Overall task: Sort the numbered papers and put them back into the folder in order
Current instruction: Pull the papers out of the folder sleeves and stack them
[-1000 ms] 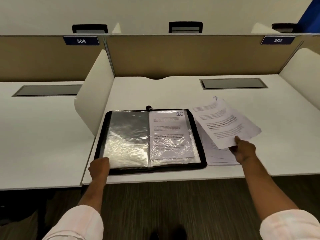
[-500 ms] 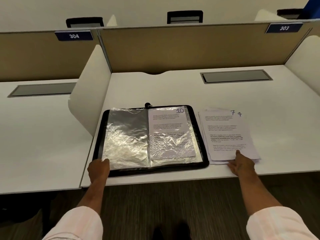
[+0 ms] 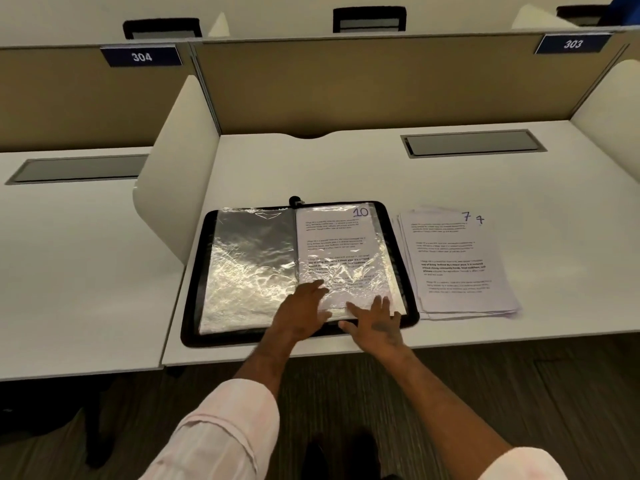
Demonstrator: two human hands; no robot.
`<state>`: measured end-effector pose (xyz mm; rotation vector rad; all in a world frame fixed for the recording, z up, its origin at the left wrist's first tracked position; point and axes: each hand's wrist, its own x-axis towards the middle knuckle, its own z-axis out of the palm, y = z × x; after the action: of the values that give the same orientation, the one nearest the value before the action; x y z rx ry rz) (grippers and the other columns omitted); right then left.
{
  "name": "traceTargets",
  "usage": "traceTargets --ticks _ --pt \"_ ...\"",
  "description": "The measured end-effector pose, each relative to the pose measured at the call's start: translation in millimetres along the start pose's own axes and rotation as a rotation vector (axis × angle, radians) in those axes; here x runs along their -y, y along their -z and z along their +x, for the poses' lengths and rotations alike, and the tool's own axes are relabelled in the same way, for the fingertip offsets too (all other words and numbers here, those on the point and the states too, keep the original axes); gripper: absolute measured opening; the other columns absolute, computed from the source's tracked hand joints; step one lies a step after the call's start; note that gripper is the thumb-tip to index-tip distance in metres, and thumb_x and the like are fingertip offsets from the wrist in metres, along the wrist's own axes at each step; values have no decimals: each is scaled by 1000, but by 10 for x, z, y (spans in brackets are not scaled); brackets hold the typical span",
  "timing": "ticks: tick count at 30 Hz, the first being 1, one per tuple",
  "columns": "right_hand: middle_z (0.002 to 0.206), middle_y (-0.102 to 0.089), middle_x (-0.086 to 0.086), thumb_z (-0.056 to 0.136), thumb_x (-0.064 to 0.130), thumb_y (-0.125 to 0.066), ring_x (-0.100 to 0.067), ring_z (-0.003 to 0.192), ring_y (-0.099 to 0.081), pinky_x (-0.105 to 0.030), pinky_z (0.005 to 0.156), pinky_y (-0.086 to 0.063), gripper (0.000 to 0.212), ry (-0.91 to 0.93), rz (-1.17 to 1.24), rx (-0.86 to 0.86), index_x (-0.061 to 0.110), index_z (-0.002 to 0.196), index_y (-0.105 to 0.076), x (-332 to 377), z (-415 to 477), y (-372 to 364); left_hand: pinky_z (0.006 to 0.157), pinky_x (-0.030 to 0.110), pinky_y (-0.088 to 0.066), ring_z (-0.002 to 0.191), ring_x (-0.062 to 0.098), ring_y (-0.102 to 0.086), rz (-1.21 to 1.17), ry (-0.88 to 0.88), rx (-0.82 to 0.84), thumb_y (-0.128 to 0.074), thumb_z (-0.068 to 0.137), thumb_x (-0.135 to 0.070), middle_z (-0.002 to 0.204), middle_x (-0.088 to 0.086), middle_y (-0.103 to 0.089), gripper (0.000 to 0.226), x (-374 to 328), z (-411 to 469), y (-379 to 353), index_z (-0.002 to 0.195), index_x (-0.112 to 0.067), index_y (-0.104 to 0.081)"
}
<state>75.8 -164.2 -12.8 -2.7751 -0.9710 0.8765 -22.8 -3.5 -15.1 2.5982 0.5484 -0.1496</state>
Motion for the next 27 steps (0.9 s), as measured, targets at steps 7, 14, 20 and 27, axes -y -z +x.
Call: traceTargets --ticks 7,14,20,27 --pt "163 3 -7 99 40 -39 -28 149 9 -61 114 3 66 70 -205 -76 24 155 -8 -18 54 -71 98 35 -43 129 18 -45 24 54 70 -71 83 -49 140 -3 -51 57 -38 66 -162 130 -22 -55" --pt "152 -38 -10 86 18 -59 -32 145 -26 -64 111 -18 61 183 -124 -355 5 144 -42 -51 61 -49 85 32 -46 100 15 -59 -88 126 -66 -67 89 -39 109 -7 -63 15 -34 132 -137 92 -24 -64" --pt "121 -61 -11 83 17 -61 -27 116 -57 -47 101 -42 35 351 -21 -763 11 117 -64 -60 27 -189 86 30 -46 98 16 -62 -303 191 -118 -62 93 -30 103 -1 -71 15 33 161 -83 97 -19 -70" --pt "153 -33 -17 83 50 -64 -32 141 -34 -47 115 -29 77 421 -203 -321 7 143 -43 145 101 -340 82 34 -47 97 21 -61 -222 126 -143 -54 97 -26 104 3 -66 17 -3 113 -109 103 -14 -64"
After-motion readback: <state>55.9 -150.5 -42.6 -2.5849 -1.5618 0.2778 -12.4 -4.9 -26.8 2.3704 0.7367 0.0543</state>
